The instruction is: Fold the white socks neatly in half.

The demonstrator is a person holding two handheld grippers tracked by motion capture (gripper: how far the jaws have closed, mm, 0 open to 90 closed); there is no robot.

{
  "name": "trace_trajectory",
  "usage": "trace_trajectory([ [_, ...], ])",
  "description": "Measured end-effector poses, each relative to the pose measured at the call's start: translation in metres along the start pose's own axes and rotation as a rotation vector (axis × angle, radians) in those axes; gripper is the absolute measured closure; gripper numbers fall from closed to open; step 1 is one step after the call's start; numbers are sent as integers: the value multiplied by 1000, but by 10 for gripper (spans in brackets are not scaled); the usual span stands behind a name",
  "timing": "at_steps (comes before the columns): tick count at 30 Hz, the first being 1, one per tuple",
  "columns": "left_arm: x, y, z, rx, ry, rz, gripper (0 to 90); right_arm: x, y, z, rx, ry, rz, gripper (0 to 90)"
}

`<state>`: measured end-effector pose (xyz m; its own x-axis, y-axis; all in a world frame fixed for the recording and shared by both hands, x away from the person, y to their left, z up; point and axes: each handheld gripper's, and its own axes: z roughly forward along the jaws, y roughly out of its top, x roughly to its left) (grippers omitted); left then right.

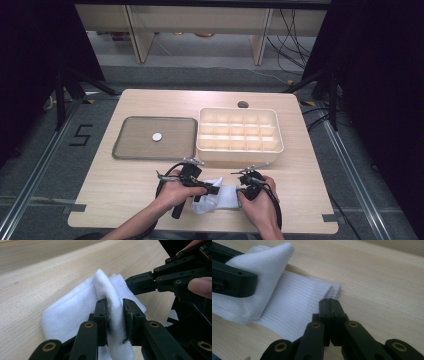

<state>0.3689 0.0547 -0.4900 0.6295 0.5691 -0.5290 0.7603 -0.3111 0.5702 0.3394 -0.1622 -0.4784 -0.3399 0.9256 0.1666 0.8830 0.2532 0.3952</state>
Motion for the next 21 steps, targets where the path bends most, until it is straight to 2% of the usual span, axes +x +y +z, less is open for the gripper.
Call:
trace_trajectory([
  [3, -1, 0, 2, -5, -11, -5, 716, 0, 1, 1, 2, -6, -4, 897],
  [5, -1, 0, 3, -14, -35, -7, 705, 0, 1, 0, 4, -2, -20, 895],
  [7, -3, 1, 4, -40, -33, -22, 692, 1, 2, -1, -15, -3, -25, 894],
  [8, -3, 2, 3, -28, -29, -25, 683, 2, 2, -2, -19, 12, -30, 893],
  [12, -5, 6, 1, -28, -38, -37, 667, 3, 1, 0, -8, -4, -6, 888],
  [13, -5, 6, -1, -19, -36, -33, 665, 2, 0, 0, -14, -1, -22, 888],
  [14, -5, 6, 0, -35, -49, -32, 665, 1, 0, 0, -14, 0, -27, 888],
  [17, -7, 7, 0, -30, -55, -24, 671, 0, -1, 1, -16, 7, -27, 884],
  [18, -8, 8, 1, -35, -67, -23, 671, 0, -2, 0, -18, 22, -39, 879],
  [21, -12, 8, 6, -24, -60, -3, 669, -2, -2, 2, -40, 22, -47, 868],
])
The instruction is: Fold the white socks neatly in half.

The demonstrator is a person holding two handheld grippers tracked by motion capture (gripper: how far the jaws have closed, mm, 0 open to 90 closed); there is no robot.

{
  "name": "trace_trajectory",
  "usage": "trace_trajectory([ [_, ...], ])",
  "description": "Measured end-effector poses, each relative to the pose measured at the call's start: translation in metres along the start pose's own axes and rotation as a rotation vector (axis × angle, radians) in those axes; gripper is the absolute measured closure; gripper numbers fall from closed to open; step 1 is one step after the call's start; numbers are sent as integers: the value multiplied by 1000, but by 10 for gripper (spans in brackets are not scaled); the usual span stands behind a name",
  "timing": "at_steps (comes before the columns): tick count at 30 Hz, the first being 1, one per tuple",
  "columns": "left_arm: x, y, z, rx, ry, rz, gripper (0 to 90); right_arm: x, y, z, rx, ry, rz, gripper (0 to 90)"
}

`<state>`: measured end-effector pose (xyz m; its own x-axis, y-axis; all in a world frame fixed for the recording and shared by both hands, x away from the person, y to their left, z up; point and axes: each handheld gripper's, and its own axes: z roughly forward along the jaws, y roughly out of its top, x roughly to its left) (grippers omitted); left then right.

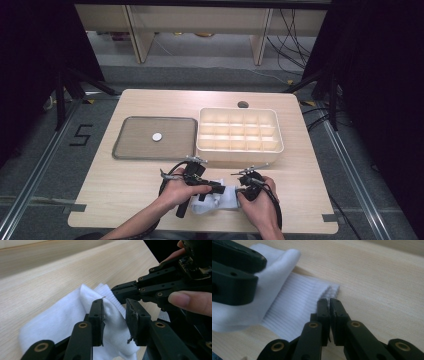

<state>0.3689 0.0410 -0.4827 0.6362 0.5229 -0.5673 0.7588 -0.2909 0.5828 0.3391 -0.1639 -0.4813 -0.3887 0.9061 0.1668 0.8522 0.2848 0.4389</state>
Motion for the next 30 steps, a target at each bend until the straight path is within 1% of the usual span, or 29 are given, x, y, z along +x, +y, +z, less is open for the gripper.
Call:
trace_trajectory([
  [1, -1, 0, 2, 7, -8, 6, 668, 0, 0, 0, 1, 1, -3, 866],
  [2, -3, 1, 4, 12, -4, 3, 667, -1, 0, 0, -4, 0, 0, 866],
  [3, -3, 1, 6, 12, -15, 9, 667, -2, 0, -1, -6, -1, -16, 864],
  [4, -4, 1, 8, 12, -31, 5, 668, -2, 0, -1, -10, -3, -11, 862],
  [5, -5, 2, 9, 21, -17, 9, 667, -2, 0, -1, -10, -2, -13, 861],
  [6, -5, 2, 11, 2, -27, 10, 665, -2, 0, -1, -8, -1, -18, 857],
  [7, -5, 3, 11, 15, -32, 20, 665, -1, 0, -1, -2, -4, -1, 855],
  [9, -7, 4, 8, 10, -11, 50, 675, -1, -1, 0, -1, -4, -16, 854],
  [10, -8, 4, 6, 8, -4, 62, 684, -2, -1, 0, -3, -17, -20, 854],
  [11, -7, 5, 5, -4, -10, 71, 699, -1, -2, -1, 7, -11, 5, 856],
  [12, -7, 4, 4, -21, -5, 75, 722, -2, -2, -2, -8, -1, -14, 859],
  [13, -7, 5, -1, 19, 24, 85, 748, -3, -2, -3, -17, -2, -25, 865],
  [15, -5, 2, -4, 14, 22, 86, 807, -3, -2, -4, -4, -4, -11, 882],
  [16, -4, 1, -6, 42, 34, 91, 827, -4, -2, -4, -7, 0, -17, 887],
  [17, -4, -1, -7, 42, 34, 91, 848, -4, -3, -4, 0, -3, -12, 892],
  [19, -2, -5, -10, 92, 37, 108, 882, -3, -4, -4, 7, -3, -18, 900],
  [20, -3, -7, -9, 99, 48, 110, 890, -3, -4, -4, 3, 2, -22, 900],
  [21, -3, -9, -9, 120, 63, 119, 893, -2, -4, -4, 6, 4, -18, 900],
  [22, -3, -10, -7, 136, 71, 119, 894, -3, -4, -3, 3, 5, -35, 900],
  [23, -3, -10, -5, 151, 73, 141, 894, -2, -3, -2, 6, 9, -27, 900],
  [24, -3, -11, -3, 160, 71, 148, 894, -2, -3, -2, 12, 7, -31, 900],
  [25, -4, -13, 1, 158, 63, 134, 894, -1, -3, -2, 20, 0, -15, 900],
  [26, -4, -13, 2, 175, 74, 161, 894, -1, -3, -2, 21, -13, -26, 900],
  [28, -3, -13, 8, 179, 74, 163, 894, -1, -3, -1, 21, -12, -18, 900],
  [29, -3, -13, 11, 166, 73, 148, 894, -1, -3, -1, 25, -13, -26, 900],
  [30, -2, -11, 12, 181, 79, 152, 894, -1, -3, 0, 15, 13, -25, 900],
])
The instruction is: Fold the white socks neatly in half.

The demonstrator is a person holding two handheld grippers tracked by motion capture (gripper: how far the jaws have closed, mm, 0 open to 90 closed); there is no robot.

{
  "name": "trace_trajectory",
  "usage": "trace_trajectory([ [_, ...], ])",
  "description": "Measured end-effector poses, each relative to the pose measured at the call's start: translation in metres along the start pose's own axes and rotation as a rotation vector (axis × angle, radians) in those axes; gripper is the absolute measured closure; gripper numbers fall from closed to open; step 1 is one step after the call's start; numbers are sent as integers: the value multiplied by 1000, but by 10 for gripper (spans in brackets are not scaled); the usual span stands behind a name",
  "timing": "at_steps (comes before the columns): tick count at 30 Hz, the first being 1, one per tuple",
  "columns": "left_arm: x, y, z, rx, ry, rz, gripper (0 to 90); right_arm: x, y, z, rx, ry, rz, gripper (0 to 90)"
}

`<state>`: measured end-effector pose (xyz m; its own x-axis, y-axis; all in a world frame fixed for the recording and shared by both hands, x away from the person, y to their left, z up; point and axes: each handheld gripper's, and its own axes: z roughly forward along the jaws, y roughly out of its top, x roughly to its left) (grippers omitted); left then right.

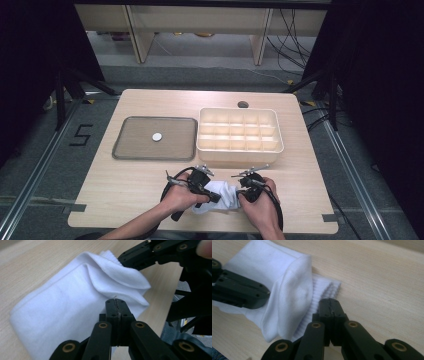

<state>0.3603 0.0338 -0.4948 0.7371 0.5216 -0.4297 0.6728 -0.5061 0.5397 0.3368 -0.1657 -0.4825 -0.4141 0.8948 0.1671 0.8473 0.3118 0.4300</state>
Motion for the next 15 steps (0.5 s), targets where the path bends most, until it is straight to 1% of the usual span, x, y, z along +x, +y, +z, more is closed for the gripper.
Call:
trace_trajectory([
  [1, 1, 1, 2, -14, -5, -5, 894, 1, 0, 0, -2, 0, 2, 900],
  [2, 0, 3, 3, -10, -4, -13, 894, 1, 0, 0, -3, -3, 5, 900],
  [3, 1, 4, 4, -20, -4, -3, 894, 0, 0, 0, -2, 1, -2, 900],
  [4, 0, 6, 4, -13, -1, -6, 894, 0, 0, 0, -2, 2, -5, 900],
  [5, -2, 7, 6, -28, -12, -21, 893, 0, 0, 0, -9, -3, -3, 900],
  [6, -2, 9, 6, -15, 2, 3, 893, 0, 0, 0, -8, -4, -4, 900],
  [7, -2, 10, 7, -34, -9, 1, 892, 0, 0, 1, -7, -6, -5, 900],
  [8, -3, 12, 7, -29, -4, 5, 891, 0, 0, 1, -7, -6, -8, 900],
  [9, -4, 13, 8, -32, -5, -5, 891, 0, 0, 1, -8, -5, -8, 900],
  [10, -3, 14, 10, -47, -11, 2, 890, 0, -1, 1, -9, -5, -3, 900],
  [11, -4, 16, 9, -33, -4, 10, 890, 0, -1, 2, -7, -9, 0, 900],
  [12, -5, 16, 10, -41, -8, 9, 889, 0, -1, 2, -12, -6, -7, 900],
  [13, -5, 17, 11, -56, -20, 11, 888, 0, -1, 2, -9, -5, 5, 898],
  [14, -6, 19, 10, -54, -9, 21, 887, 0, -1, 2, -4, -6, 2, 897],
  [15, -6, 19, 10, -76, -21, 20, 885, 0, -1, 3, -4, -2, -2, 896],
])
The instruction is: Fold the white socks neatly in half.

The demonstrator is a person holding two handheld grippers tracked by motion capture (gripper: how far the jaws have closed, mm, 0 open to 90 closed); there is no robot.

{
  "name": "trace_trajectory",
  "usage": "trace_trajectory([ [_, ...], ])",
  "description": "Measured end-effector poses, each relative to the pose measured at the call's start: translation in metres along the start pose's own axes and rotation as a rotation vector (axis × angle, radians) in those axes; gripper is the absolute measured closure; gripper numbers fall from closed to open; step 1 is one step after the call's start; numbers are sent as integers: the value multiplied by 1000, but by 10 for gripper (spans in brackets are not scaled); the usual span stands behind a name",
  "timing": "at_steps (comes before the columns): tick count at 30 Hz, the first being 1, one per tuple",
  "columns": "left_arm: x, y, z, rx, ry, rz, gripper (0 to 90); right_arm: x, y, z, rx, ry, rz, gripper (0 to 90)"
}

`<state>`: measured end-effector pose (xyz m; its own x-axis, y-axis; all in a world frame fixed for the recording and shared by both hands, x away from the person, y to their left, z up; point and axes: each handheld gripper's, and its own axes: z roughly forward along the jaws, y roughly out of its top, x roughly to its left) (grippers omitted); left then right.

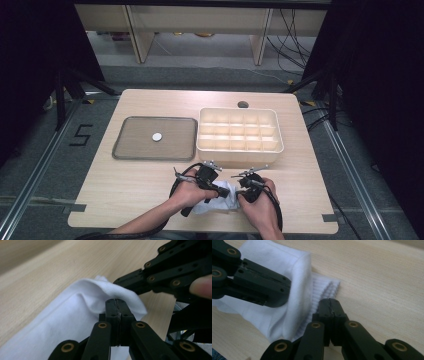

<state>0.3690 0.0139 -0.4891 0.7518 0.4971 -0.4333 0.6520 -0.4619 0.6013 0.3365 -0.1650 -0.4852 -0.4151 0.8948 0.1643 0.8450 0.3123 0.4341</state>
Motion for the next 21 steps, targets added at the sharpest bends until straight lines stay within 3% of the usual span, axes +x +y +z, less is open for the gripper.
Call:
trace_trajectory([
  [1, -1, 2, -4, 10, 8, 9, 884, 0, 0, 1, -1, -2, 5, 895],
  [3, -3, 1, -9, -23, 7, 30, 880, 1, 0, 0, 12, -2, 20, 893],
  [4, -2, 2, -15, -6, 8, 48, 877, 0, 0, -1, 12, -3, 13, 892],
  [7, -1, -4, -26, 19, 16, 24, 875, -1, 1, -2, -1, 2, 14, 893],
  [9, 3, -9, -29, 69, 39, 22, 875, -3, 2, -5, -17, -4, 2, 894],
  [12, 8, -16, -24, 86, 36, 7, 873, -2, 4, -15, -45, 12, -3, 887],
  [13, 8, -17, -23, 99, 38, -2, 873, -3, 5, -17, -54, 1, 2, 881],
  [15, 5, -17, -17, 99, 23, -8, 870, -1, 7, -17, -55, 24, 4, 871],
  [19, 7, -15, -10, 102, 21, -18, 873, -4, 7, -7, -14, 25, 16, 874],
  [20, 7, -14, -10, 107, 25, -18, 874, -3, 7, -6, 14, 25, 45, 875],
  [21, 8, -14, -10, 100, 24, -18, 874, -6, 6, -3, 6, 24, 22, 875],
])
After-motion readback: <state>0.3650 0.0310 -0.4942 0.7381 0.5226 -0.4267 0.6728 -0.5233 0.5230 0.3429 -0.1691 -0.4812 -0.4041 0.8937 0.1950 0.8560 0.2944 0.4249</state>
